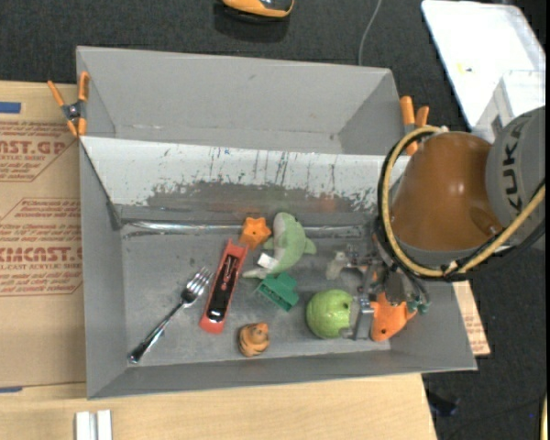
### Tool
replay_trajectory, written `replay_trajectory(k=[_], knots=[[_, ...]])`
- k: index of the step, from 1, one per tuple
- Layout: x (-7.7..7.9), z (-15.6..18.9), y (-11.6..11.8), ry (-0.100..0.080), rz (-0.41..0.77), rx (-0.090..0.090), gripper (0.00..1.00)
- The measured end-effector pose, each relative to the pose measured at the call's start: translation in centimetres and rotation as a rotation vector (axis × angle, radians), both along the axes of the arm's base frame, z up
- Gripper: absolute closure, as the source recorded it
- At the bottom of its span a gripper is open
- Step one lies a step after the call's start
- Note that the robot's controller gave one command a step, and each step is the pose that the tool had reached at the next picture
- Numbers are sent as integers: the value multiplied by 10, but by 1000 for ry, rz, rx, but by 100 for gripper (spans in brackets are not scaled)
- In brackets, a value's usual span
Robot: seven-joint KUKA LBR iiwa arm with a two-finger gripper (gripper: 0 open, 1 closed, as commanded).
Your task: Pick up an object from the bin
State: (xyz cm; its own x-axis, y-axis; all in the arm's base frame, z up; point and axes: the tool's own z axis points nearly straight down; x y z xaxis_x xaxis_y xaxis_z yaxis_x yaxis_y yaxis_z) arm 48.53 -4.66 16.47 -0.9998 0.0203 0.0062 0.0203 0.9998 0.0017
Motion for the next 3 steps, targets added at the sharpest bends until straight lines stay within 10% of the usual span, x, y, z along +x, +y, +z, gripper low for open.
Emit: replay_trajectory(k=[2, 3], knots=[[6, -72, 4, 1, 129, 1, 0], [8, -41, 1, 0, 143, 1, 100]])
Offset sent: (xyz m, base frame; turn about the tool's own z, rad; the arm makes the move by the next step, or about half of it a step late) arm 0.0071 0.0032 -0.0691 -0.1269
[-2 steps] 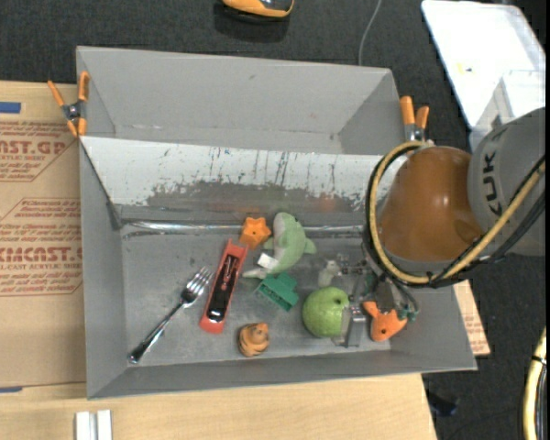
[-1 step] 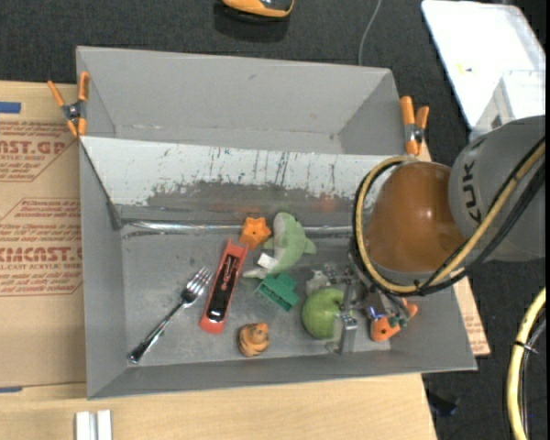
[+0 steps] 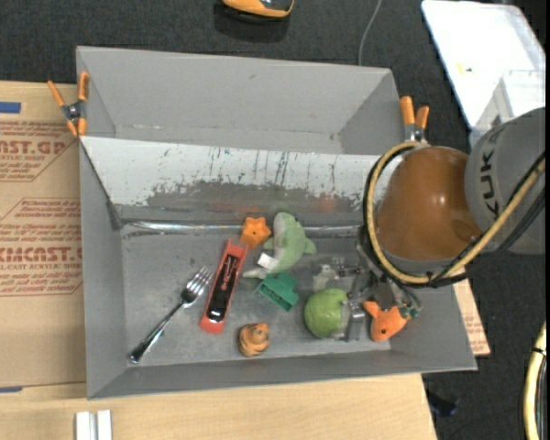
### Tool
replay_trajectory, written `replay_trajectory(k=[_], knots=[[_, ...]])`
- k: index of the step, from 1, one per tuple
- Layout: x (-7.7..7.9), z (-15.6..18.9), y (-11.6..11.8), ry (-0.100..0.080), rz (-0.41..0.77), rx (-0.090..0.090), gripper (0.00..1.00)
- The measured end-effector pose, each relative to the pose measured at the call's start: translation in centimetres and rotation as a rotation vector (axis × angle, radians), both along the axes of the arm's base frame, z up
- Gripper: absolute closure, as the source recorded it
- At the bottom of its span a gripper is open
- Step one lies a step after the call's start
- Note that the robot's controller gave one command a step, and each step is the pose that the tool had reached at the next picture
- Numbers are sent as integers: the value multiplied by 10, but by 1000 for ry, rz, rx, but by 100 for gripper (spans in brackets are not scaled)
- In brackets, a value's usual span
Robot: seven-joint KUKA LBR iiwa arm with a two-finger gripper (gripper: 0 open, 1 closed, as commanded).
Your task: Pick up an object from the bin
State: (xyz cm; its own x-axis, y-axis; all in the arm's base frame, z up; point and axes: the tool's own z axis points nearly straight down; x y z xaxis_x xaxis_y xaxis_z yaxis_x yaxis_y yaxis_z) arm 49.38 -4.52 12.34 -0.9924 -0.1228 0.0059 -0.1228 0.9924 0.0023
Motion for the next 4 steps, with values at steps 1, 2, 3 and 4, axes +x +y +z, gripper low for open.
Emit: replay_trajectory(k=[1, 2, 3, 4], knots=[[0, 0, 0, 0, 0, 0, 100], [-10, 70, 8, 6, 11, 1, 100], [-5, 153, -2, 1, -10, 0, 100], [-6, 77, 7, 2, 84, 1, 100]])
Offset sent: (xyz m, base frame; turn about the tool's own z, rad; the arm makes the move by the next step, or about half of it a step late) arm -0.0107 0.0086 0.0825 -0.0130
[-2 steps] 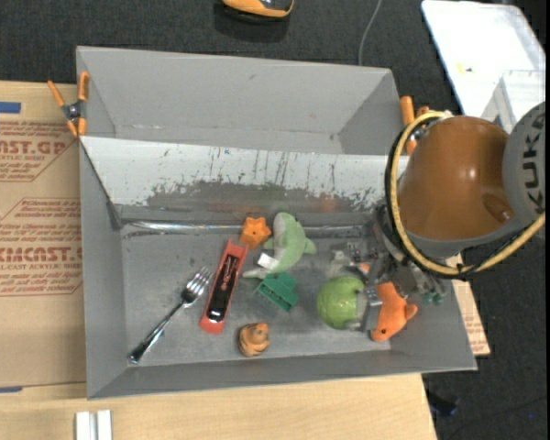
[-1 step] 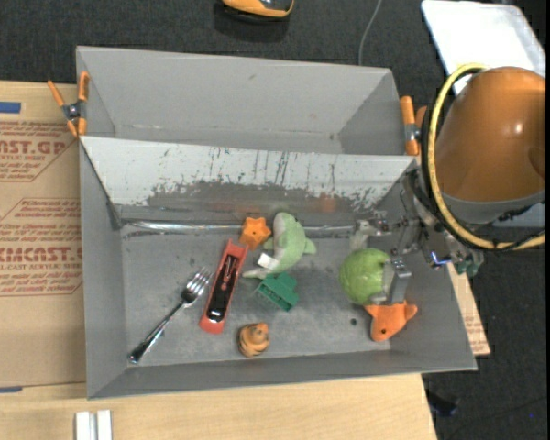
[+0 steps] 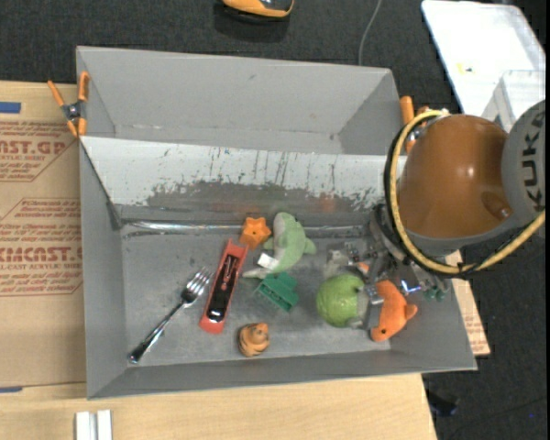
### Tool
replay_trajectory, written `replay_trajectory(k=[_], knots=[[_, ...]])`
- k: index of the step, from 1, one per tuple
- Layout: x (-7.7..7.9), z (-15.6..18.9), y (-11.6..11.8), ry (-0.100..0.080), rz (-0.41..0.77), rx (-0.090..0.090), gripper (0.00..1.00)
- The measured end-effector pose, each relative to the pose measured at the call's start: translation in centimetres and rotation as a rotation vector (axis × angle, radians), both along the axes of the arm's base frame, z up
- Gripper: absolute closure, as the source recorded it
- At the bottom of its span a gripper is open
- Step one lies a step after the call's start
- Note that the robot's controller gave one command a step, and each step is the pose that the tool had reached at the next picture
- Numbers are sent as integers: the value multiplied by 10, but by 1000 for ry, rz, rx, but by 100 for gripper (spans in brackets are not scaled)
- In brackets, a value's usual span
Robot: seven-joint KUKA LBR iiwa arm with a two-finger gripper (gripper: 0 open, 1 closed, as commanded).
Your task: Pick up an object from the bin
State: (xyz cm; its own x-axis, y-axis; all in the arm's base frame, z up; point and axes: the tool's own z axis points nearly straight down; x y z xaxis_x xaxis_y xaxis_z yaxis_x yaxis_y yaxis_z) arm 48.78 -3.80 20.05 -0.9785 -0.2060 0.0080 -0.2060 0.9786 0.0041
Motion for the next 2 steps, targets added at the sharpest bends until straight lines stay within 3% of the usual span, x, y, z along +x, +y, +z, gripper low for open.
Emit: replay_trajectory(k=[1, 2], knots=[[-1, -49, 0, 6, 8, 2, 100], [1, -78, 8, 5, 133, 4, 100]])
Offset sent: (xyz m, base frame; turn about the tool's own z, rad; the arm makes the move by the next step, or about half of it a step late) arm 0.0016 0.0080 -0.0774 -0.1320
